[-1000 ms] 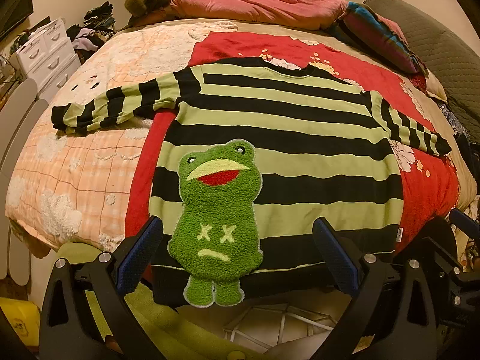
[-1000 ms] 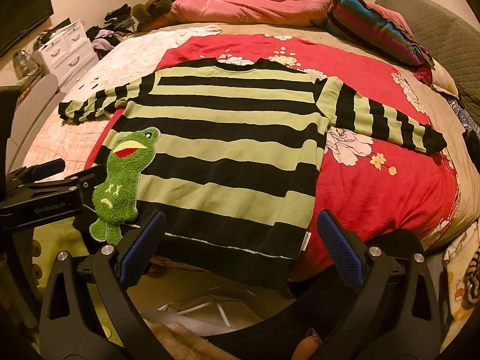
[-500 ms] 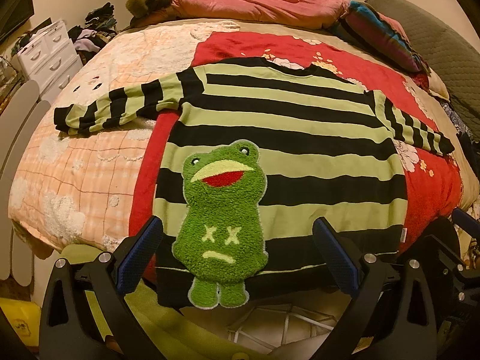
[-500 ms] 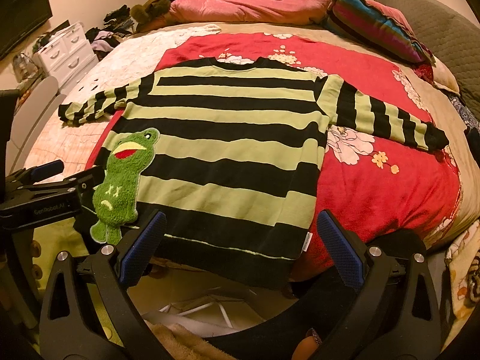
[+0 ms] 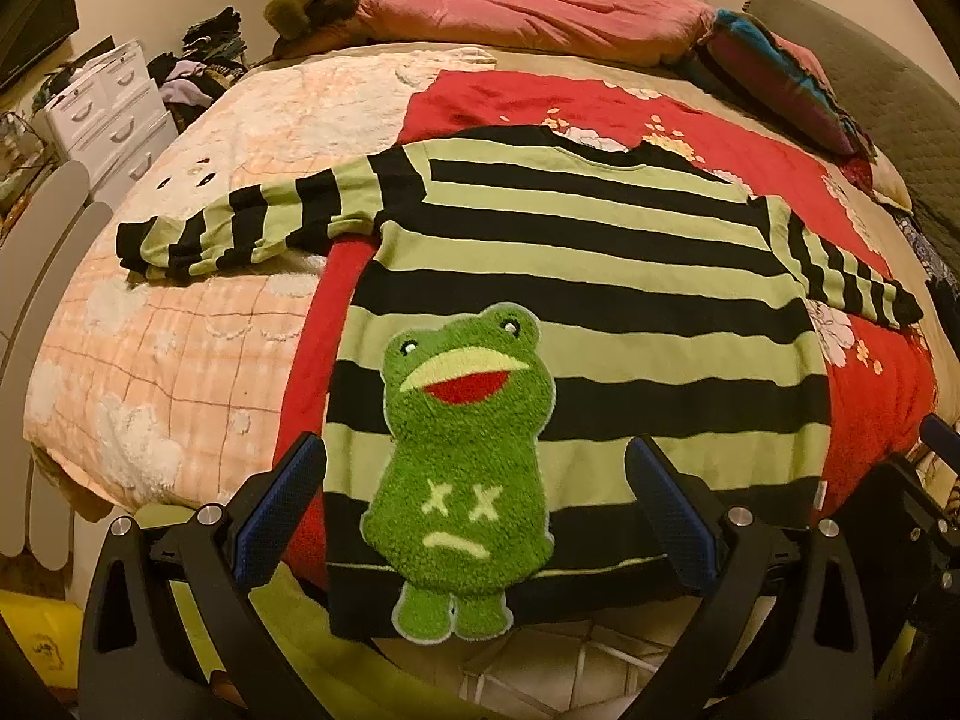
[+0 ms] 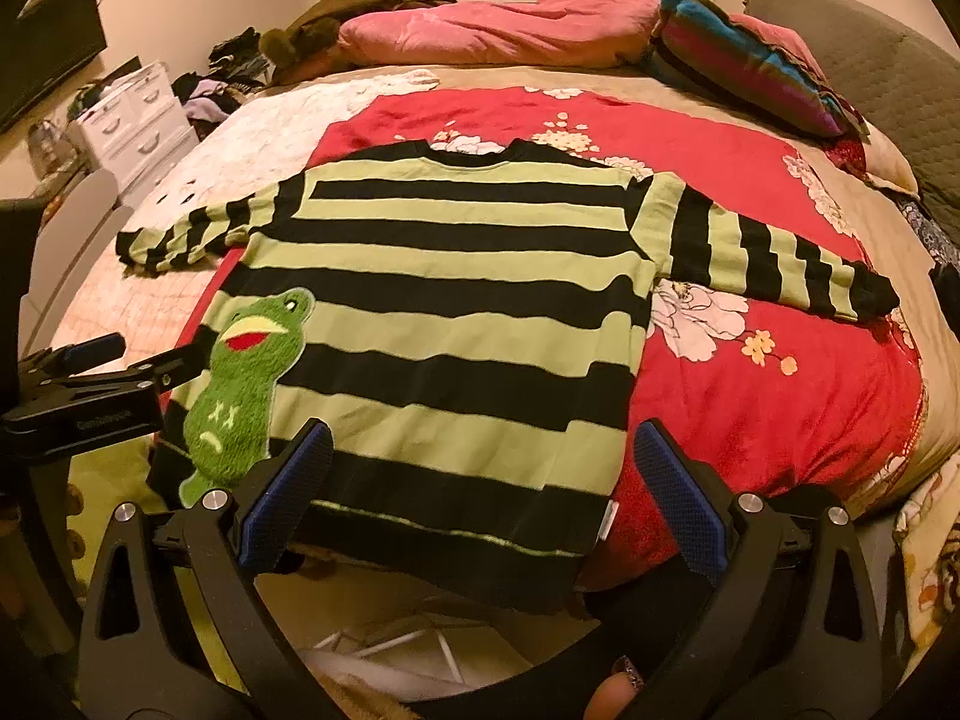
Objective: Fold small clothes
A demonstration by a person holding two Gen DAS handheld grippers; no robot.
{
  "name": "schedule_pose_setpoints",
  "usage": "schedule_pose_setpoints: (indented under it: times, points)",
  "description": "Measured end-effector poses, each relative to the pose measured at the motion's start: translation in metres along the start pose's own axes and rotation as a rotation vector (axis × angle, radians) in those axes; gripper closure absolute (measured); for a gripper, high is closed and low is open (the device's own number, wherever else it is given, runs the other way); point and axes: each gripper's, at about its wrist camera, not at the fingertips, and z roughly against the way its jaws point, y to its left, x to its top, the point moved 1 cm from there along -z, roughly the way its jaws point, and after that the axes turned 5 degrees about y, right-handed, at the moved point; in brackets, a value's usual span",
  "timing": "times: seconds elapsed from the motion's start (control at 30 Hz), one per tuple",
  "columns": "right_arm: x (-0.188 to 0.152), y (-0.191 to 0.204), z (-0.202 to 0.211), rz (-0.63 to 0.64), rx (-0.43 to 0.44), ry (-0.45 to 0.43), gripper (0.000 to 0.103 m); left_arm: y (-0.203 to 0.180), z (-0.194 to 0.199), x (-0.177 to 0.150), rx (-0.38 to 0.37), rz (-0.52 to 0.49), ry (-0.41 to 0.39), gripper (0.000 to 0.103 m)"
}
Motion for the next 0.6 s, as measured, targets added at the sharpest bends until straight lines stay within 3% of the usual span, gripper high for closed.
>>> schedule_pose_setpoints:
  times: [0.6]
  points:
    - [0.053,-0.040,-0.033,-0.086,-0.013,-0.028,0.008,-0.022,-0.028,0.051,0.011,-0.017,-0.003,0.004]
